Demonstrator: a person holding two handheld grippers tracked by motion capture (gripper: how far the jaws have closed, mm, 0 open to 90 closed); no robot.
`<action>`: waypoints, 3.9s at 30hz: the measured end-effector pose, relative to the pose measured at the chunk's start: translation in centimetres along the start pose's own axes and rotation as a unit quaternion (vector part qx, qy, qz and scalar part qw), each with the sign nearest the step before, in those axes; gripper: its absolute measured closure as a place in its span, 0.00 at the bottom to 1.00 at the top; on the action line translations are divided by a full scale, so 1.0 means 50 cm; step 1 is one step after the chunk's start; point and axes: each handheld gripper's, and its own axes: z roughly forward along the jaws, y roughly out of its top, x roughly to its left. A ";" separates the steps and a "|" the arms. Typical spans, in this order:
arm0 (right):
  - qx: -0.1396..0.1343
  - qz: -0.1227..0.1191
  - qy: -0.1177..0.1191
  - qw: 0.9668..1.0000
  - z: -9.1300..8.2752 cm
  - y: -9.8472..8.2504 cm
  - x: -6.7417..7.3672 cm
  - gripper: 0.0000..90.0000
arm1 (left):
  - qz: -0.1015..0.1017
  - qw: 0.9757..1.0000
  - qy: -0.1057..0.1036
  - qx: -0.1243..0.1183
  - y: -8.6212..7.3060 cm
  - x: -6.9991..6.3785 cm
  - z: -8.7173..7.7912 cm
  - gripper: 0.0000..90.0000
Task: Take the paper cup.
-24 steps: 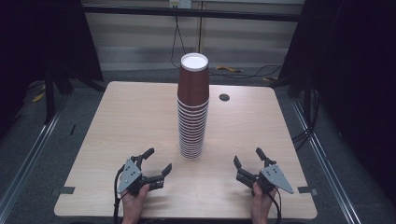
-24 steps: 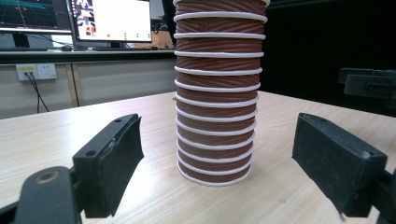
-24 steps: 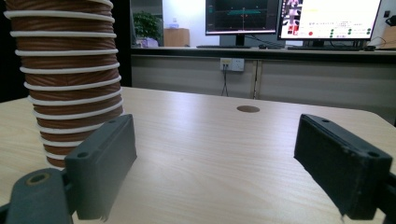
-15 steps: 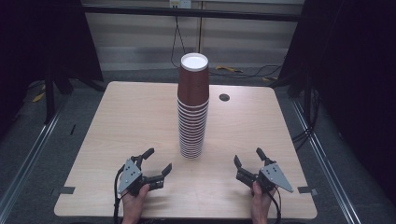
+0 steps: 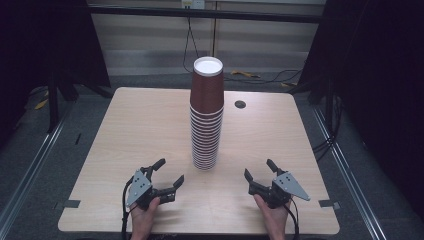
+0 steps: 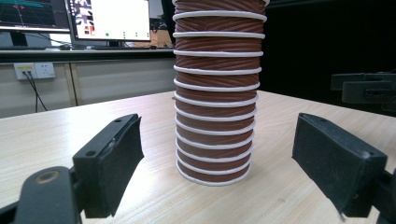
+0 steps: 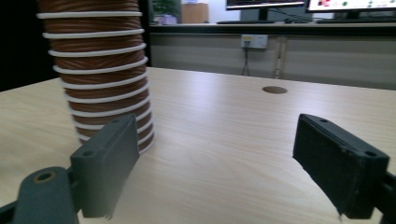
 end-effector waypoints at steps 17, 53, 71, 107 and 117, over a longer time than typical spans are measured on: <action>0.011 -0.003 0.065 0.998 0.030 0.070 0.020 0.19 | -0.011 1.000 -0.004 -0.003 -0.001 -0.003 -0.001 0.17; -0.004 -0.005 0.181 0.983 0.084 0.239 0.041 0.30 | -0.012 1.000 -0.008 -0.005 -0.002 -0.003 -0.001 0.17; -0.034 0.006 0.274 0.961 0.110 0.358 0.046 0.22 | -0.011 1.000 -0.010 -0.005 -0.002 -0.003 -0.001 0.17; 0.024 -0.055 0.300 0.952 0.188 0.551 0.063 0.15 | -0.012 1.000 -0.012 -0.005 -0.002 -0.002 -0.001 0.17; 0.039 -0.052 0.310 0.949 0.221 0.589 0.076 0.15 | -0.012 1.000 -0.012 -0.005 -0.002 -0.002 -0.001 0.17</action>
